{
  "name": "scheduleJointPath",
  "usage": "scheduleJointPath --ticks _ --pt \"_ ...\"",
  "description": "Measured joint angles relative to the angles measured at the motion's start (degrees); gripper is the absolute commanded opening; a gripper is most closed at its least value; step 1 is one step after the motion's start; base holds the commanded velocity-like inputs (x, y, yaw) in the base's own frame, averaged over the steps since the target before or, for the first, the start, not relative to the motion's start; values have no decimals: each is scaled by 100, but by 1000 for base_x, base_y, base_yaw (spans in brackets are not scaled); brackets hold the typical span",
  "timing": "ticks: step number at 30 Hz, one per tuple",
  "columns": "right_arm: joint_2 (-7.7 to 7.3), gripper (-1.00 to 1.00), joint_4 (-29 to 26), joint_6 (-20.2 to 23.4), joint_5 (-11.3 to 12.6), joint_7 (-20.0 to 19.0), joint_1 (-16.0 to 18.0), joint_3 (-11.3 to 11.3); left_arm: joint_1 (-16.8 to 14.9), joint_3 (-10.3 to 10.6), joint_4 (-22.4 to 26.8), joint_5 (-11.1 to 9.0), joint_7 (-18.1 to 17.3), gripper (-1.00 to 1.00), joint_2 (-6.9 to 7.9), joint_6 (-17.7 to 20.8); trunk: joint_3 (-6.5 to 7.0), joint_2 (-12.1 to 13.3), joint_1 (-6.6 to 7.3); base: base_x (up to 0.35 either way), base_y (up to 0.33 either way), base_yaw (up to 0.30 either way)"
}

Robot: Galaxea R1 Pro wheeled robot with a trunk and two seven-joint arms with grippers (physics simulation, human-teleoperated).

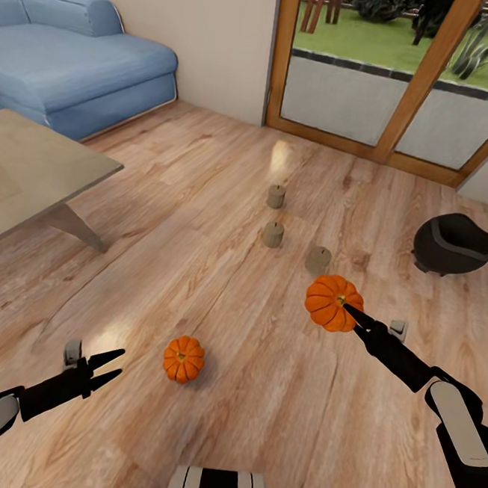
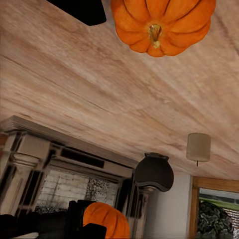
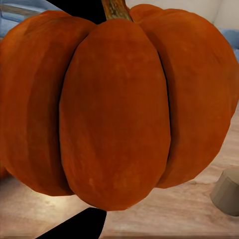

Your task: Place each of the two pumpkins and all three candles from the living room inside a cabinet in the living room (use any cabinet), then make sure every cabinet is closed, and position the cauldron so it is next to a table in the living room.

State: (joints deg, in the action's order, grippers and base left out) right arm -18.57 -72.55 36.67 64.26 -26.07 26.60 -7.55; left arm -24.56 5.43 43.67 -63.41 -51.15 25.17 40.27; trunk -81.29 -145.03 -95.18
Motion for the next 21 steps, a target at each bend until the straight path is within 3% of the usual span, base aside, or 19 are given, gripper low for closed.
scheduleJointPath --ticks 21 --pt "-4 -100 20 -13 -19 -87 0 0 3 1 -5 10 -96 100 9 -4 -466 -28 -54 0 0 0"
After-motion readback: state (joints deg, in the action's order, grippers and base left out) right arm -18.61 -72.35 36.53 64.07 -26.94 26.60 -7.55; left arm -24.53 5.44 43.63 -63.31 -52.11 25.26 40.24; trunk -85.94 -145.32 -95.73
